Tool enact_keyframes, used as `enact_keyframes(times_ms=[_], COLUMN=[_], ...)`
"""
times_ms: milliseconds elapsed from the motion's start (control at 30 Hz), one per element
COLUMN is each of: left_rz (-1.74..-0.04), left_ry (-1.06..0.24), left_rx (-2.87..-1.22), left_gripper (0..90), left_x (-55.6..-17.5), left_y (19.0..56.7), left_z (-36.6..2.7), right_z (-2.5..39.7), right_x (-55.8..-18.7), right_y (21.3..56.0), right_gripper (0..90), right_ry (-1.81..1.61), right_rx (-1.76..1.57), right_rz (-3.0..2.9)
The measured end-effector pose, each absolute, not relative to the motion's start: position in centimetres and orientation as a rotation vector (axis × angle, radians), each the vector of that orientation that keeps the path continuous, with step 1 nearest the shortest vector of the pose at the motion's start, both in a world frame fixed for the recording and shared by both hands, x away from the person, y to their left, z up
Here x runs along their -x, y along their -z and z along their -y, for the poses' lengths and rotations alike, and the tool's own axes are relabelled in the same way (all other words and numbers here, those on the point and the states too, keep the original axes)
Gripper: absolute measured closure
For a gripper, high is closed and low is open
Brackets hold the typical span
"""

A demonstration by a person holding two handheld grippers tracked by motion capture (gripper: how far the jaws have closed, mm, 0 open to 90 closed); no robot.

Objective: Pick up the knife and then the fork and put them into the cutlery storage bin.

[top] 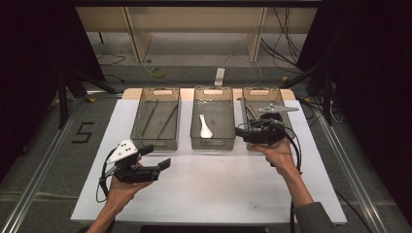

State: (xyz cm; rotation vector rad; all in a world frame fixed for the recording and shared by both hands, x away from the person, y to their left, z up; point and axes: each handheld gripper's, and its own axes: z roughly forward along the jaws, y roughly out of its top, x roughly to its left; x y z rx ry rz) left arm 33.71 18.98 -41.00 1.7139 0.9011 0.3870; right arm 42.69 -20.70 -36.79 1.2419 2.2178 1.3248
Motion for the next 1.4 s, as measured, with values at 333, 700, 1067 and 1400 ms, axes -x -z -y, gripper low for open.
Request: enact_keyframes(times_ms=[333,700,1067,1400], left_rz=[-0.9,-0.898,-0.891,-0.879], left_ry=[-0.381,-0.371,-0.35,-0.338], left_rx=[-1.714,-1.713,-1.712,-1.72], left_gripper=[15.2,15.2,15.2,15.2], left_x=[-33.7,-33.7,-33.7,-33.7], left_y=[41.0,41.0,41.0,41.0], left_z=[-19.0,-18.9,-19.0,-18.9], right_z=[20.0,19.5,19.9,20.3], right_x=[-40.8,-38.6,-36.9,-35.6], right_y=[37.7,38.2,39.2,40.2], right_gripper=[26.6,25.7,25.2,24.2], right_ry=[-1.385,-1.423,-1.445,-1.454], right_rx=[-1.167,-1.094,-1.065,-1.044], right_rz=[-2.218,-2.197,-2.164,-2.164])
